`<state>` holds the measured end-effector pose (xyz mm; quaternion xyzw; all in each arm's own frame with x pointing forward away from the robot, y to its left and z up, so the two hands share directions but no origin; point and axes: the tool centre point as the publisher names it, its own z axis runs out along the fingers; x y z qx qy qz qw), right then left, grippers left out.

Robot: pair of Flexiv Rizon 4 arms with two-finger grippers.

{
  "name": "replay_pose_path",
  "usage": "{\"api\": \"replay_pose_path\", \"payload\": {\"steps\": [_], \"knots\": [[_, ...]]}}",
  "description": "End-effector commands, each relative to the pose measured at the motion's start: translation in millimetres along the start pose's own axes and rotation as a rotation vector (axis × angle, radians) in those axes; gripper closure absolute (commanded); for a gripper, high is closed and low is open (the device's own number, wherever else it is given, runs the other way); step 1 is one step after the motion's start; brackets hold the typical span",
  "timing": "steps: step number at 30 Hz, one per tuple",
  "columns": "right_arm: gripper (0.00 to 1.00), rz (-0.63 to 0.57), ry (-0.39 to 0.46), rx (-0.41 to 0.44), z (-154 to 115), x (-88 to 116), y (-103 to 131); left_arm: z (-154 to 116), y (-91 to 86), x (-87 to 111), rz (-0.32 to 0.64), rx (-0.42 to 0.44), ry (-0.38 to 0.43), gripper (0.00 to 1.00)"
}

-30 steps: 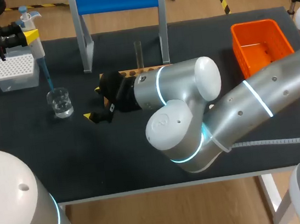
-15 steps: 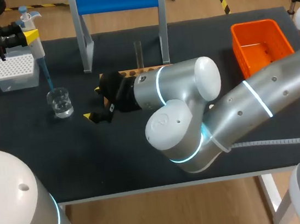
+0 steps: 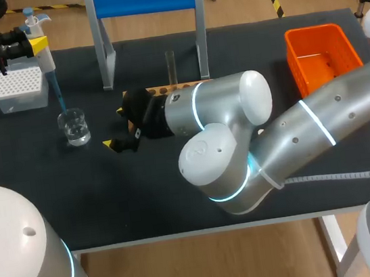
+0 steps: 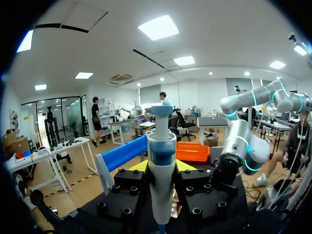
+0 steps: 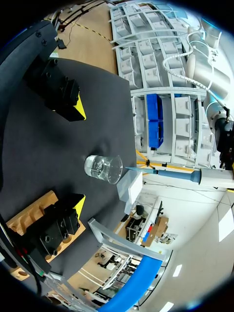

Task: Invert the test tube, pick up the pipette, mount the tip to pipette, aspirate from beaker and dispense into the tube, eject the tip, return the pipette, and cap with the stopper.

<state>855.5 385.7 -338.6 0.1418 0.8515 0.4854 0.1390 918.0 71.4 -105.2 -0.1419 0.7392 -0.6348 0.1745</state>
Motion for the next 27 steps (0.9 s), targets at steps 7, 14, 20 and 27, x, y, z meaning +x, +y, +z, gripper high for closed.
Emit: {"api": "replay_pose_path", "payload": {"steps": [7, 14, 20, 27], "knots": [[0.0, 0.0, -0.003, 0.004, 0, 1, 1, 2, 5.6, -4.4, 0.004, 0.009, 0.009, 1.0], [0.0, 0.0, -0.003, 0.004, 0, 1, 1, 3, 13.3, -7.4, -0.002, 0.017, 0.007, 1.0], [0.0, 0.0, -0.003, 0.004, 0, 1, 1, 5, 19.5, -9.5, -0.008, 0.024, 0.01, 1.0], [0.0, 0.0, -0.003, 0.004, 0, 1, 1, 6, 27.8, -12.2, -0.015, 0.03, 0.009, 1.0]]}}
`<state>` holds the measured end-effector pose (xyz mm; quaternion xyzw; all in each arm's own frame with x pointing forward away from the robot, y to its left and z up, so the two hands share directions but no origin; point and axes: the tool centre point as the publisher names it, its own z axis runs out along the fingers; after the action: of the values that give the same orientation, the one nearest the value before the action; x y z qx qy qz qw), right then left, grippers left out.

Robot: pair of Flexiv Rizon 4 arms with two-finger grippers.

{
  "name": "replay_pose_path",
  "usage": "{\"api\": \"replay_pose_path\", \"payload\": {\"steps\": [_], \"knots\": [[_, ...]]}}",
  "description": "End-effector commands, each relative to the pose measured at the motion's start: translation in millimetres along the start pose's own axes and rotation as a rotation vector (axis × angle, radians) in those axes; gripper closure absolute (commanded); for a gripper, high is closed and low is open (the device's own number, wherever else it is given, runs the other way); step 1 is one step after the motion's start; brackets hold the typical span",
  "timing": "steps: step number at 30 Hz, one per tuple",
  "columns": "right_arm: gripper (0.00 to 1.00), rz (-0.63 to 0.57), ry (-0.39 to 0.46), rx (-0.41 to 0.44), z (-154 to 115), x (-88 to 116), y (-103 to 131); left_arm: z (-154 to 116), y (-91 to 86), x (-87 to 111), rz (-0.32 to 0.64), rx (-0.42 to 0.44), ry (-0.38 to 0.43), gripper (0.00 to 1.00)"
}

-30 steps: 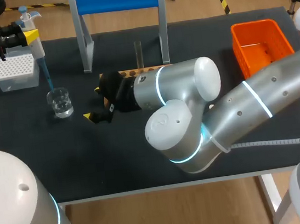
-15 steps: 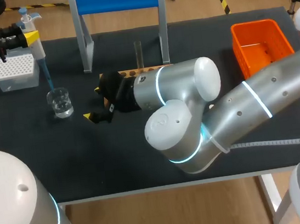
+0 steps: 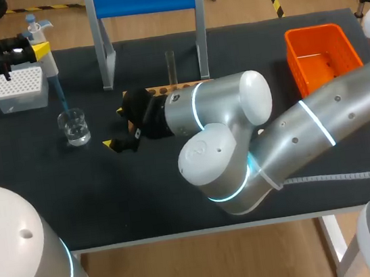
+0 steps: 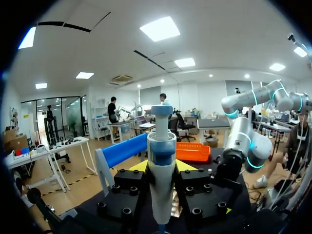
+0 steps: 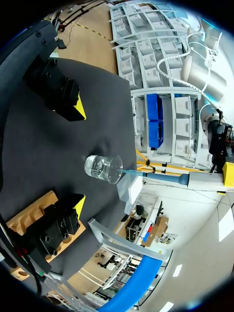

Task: Invert the test tube, pick up the pipette, mount the tip to pipette, aspirate from beaker and dispense into the tube, eject the tip, return the pipette, and cap with the stopper.

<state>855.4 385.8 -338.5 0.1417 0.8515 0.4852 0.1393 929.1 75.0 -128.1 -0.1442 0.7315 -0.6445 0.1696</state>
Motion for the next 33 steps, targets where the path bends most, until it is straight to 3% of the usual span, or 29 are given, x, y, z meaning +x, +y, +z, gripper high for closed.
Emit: {"api": "replay_pose_path", "payload": {"steps": [1, 33], "knots": [[0.0, 0.0, -0.002, 0.004, 0, 1, 1, 1, 5.3, -2.7, -0.001, 0.009, 0.005, 1.0], [0.0, 0.0, -0.002, 0.004, 0, 1, 1, 7, 37.2, -10.1, -0.049, 0.014, 0.008, 1.0]]}}
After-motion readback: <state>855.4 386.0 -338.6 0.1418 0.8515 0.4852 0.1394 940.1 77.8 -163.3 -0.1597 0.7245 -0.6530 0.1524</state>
